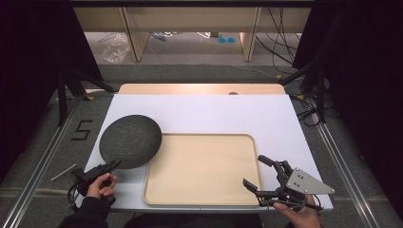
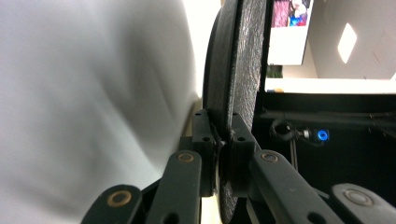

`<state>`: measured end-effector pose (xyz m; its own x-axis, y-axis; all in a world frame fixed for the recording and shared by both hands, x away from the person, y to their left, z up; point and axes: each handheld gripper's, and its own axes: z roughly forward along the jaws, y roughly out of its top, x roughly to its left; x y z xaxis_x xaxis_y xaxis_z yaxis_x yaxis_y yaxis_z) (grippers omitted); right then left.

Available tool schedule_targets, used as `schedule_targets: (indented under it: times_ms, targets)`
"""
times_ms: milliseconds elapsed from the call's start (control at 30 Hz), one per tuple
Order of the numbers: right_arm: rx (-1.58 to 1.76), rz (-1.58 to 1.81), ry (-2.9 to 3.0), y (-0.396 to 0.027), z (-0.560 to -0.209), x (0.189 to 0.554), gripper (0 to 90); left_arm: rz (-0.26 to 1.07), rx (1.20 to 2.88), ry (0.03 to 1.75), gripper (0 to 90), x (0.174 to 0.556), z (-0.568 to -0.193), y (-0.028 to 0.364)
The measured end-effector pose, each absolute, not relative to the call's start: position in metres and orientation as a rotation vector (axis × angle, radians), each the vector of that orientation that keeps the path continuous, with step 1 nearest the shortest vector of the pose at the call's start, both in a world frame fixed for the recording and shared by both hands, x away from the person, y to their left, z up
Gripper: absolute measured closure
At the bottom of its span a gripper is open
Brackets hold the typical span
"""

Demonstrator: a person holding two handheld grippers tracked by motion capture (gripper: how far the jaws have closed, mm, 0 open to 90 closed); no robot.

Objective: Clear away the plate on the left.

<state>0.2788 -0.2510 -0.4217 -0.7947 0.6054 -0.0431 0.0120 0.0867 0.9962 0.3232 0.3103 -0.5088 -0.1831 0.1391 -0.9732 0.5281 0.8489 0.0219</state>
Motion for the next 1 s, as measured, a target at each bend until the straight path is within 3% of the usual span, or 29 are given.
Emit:
schedule_targets:
  times_ms: [1000]
  targets:
    - [0.602, 1.757, 1.919, -0.251, -0.422, 0.279, 16.0, -0.519, 0.773, 1.653, 84.9, 0.322, -0.502, 0.249]
